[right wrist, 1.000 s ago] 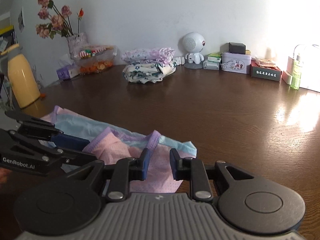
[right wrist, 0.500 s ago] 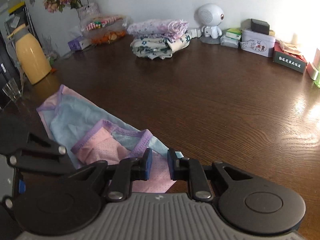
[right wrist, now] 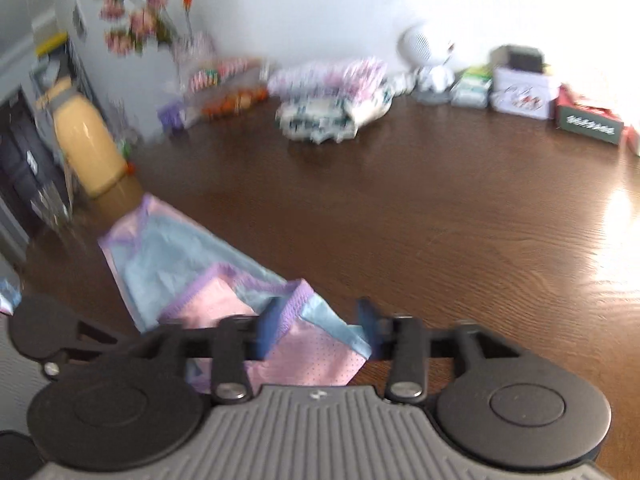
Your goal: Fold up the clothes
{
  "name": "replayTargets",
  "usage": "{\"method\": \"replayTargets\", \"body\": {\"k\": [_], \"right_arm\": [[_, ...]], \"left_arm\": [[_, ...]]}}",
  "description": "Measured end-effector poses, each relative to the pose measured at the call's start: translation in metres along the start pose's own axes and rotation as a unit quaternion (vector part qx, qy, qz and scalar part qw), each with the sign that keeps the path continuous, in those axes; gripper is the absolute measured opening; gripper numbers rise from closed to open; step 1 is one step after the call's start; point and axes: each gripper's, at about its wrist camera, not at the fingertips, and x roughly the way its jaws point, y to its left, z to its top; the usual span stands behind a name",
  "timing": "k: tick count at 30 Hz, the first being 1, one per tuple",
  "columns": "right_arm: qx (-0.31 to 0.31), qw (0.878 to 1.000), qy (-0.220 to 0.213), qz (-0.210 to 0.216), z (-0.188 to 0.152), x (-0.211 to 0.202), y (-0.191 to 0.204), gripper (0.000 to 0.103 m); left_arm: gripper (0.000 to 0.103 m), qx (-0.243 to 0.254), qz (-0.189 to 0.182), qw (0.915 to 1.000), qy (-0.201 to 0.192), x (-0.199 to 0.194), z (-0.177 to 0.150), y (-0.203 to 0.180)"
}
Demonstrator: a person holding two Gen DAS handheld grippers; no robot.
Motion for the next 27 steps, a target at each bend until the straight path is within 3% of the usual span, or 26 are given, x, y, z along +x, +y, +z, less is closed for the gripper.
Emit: {"method": "replayTargets", "body": {"k": [1,3,4,6,11,20,24,25,26,27], "right_arm": [[0.011,1.000,-0.014,-0.001,-0.002,-0.008,-0.001,0.079],[0.035,0.999,-0.040,-0.003,-0.008,-0.022,-0.004,0.097],[0.047,0.997,-0.053,-0.003,-0.012,-0.029,-0.006,0.103],[0.073,0.995,-0.071,0.005,-0.020,-0.039,-0.009,0.103],[0.137,0.987,-0.081,0.018,-0.040,-0.049,-0.016,0.103],[0.174,0.982,-0.067,-0.021,-0.048,-0.049,-0.016,0.103],[0.190,0.981,-0.041,0.007,-0.037,-0.045,-0.030,0.102],[0.182,0.982,-0.039,0.006,-0.033,-0.042,-0.030,0.099],[0.175,0.984,-0.034,0.002,-0.029,-0.039,-0.030,0.094],[0.173,0.985,-0.025,0.006,-0.026,-0.034,-0.030,0.083]], "left_arm": [[0.039,-0.007,0.003,0.9999,-0.008,-0.004,0.001,0.002],[0.063,-0.026,0.014,0.9993,-0.024,-0.011,0.003,0.007],[0.071,-0.037,0.019,0.9986,-0.032,-0.015,0.003,0.011],[0.095,-0.062,0.029,0.9966,-0.046,-0.022,0.003,0.016],[0.101,-0.092,0.034,0.9937,-0.054,-0.030,-0.002,0.015],[0.097,-0.072,0.038,0.9959,-0.039,-0.027,0.001,-0.004],[0.065,-0.042,0.035,0.9980,-0.033,-0.019,0.011,-0.024],[0.060,-0.037,0.033,0.9984,-0.028,-0.014,0.013,-0.028],[0.048,-0.035,0.034,0.9986,-0.021,-0.009,0.014,-0.031],[0.042,-0.032,0.037,0.9987,-0.012,-0.003,0.014,-0.033]]}}
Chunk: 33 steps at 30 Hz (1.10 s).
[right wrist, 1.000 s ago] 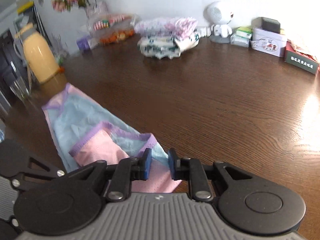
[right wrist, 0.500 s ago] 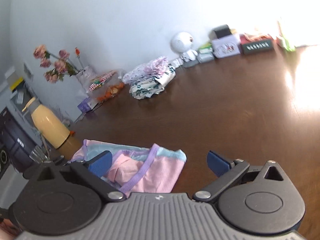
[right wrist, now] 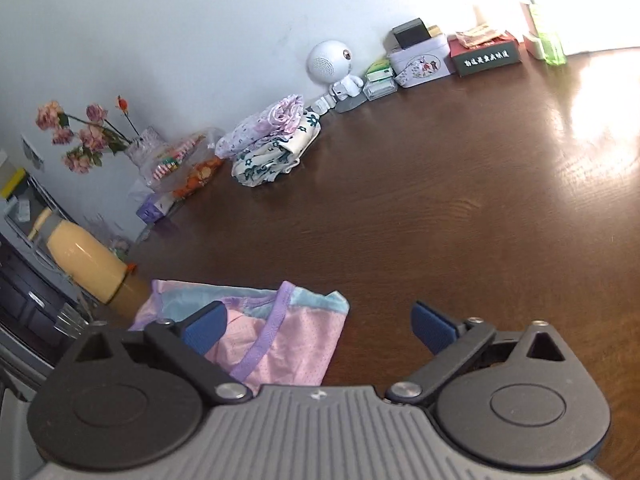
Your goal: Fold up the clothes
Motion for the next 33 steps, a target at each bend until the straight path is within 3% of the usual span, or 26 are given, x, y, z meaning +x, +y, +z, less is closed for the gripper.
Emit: {"method": "replayTargets", "body": {"k": [1,4,9,12,19,26,33], "right_arm": [[-0.001,1.000,0.010,0.004,0.003,0.006,0.000,0.070],[-0.011,0.999,0.036,0.002,0.007,0.023,0.001,0.050],[-0.014,0.998,0.055,-0.003,0.011,0.040,0.000,0.049],[-0.007,0.998,0.065,0.001,0.009,0.047,-0.003,0.040],[0.009,0.997,0.070,0.014,0.007,0.050,-0.008,0.023],[0.003,0.997,0.065,0.036,0.004,0.048,-0.007,0.014],[-0.003,0.998,0.058,0.037,0.005,0.040,-0.001,0.005]], "left_arm": [[0.041,0.003,0.003,1.0000,0.008,0.006,0.000,-0.002],[0.039,0.005,0.021,0.9995,0.024,0.018,-0.003,-0.004],[0.036,0.004,0.042,0.9985,0.034,0.025,-0.004,-0.003],[0.029,0.000,0.046,0.9981,0.042,0.029,-0.005,-0.002],[0.028,0.000,0.051,0.9976,0.046,0.032,-0.003,-0.005],[0.011,-0.032,0.033,0.9981,0.042,0.029,-0.004,0.002],[0.003,-0.076,0.018,0.9966,0.027,0.020,-0.006,0.019]]}}
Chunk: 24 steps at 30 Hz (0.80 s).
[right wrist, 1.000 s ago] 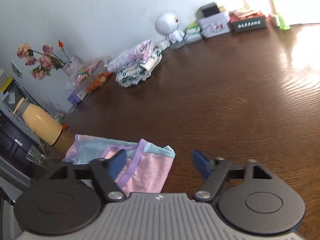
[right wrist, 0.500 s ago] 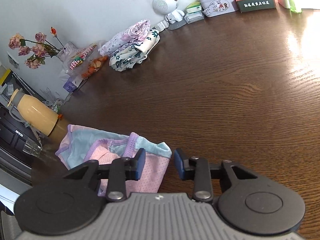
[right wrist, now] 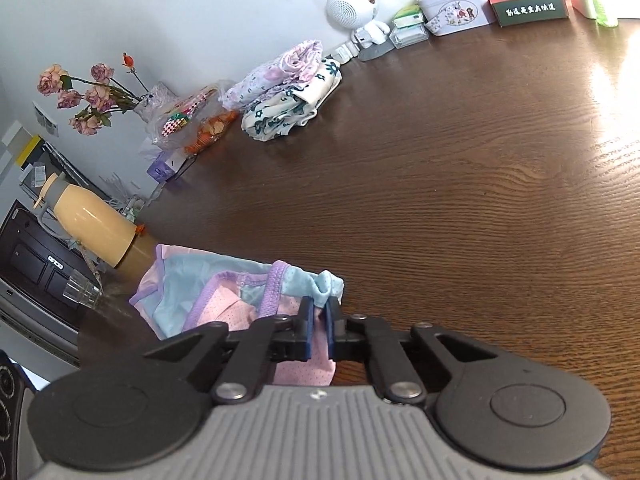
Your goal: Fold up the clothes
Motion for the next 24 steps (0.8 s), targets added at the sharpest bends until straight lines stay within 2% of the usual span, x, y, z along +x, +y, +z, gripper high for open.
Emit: {"method": "replayTargets", "body": {"k": [8,18,21,24], "right_arm": [[-0.011,1.000,-0.029,0.005,0.006,-0.017,0.026,0.003],[-0.029,0.998,-0.030,-0.041,0.028,-0.006,0.083,0.003],[-0.045,0.997,-0.031,-0.054,0.032,0.004,0.105,0.003],[-0.048,0.996,-0.035,-0.065,0.031,0.008,0.116,0.003]], "left_arm": [[0.003,-0.053,-0.044,0.9968,-0.042,-0.029,0.003,0.030],[0.003,-0.115,-0.079,0.9862,-0.089,-0.071,0.005,0.089],[0.003,-0.121,-0.091,0.9841,-0.092,-0.075,0.002,0.103],[0.003,-0.102,-0.099,0.9853,-0.095,-0.079,0.001,0.102]]}}
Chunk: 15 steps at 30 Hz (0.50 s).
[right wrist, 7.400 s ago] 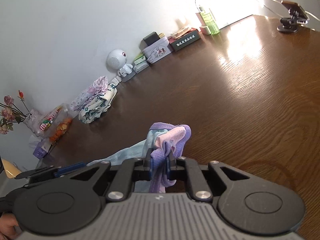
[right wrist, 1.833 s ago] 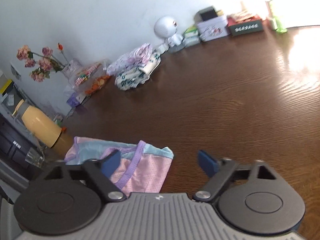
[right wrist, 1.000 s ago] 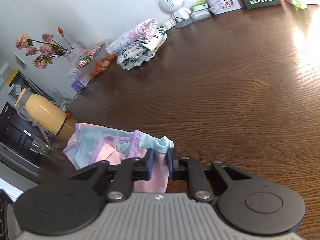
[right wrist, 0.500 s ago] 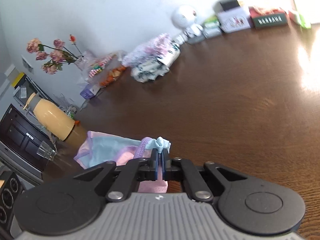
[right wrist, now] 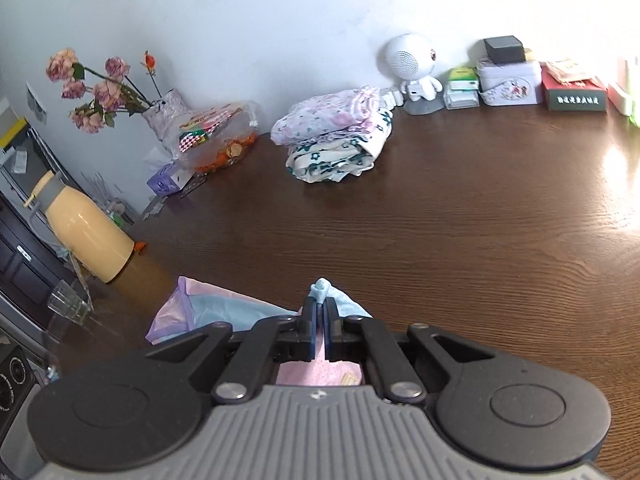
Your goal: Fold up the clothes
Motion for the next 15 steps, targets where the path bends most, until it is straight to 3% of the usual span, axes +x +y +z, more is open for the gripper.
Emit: {"method": "replayTargets", "body": {"k": [8,9,12,15], "right_arm": [[0.091,0.996,-0.014,-0.017,-0.037,-0.006,-0.053,0.006],[0.105,0.994,-0.014,-0.015,-0.043,-0.007,-0.061,0.011],[0.138,0.990,-0.005,-0.004,-0.060,-0.004,-0.080,0.043],[0.168,0.986,0.004,0.020,-0.074,-0.001,-0.093,0.043]], "left_arm": [[0.003,0.021,-0.033,0.9984,0.040,0.037,-0.008,-0.018],[0.003,0.021,-0.035,0.9981,0.045,0.041,-0.010,-0.020],[0.003,0.018,-0.039,0.9976,0.055,0.049,-0.016,-0.022],[0.003,0.012,-0.038,0.9975,0.058,0.052,-0.018,-0.020]]}}
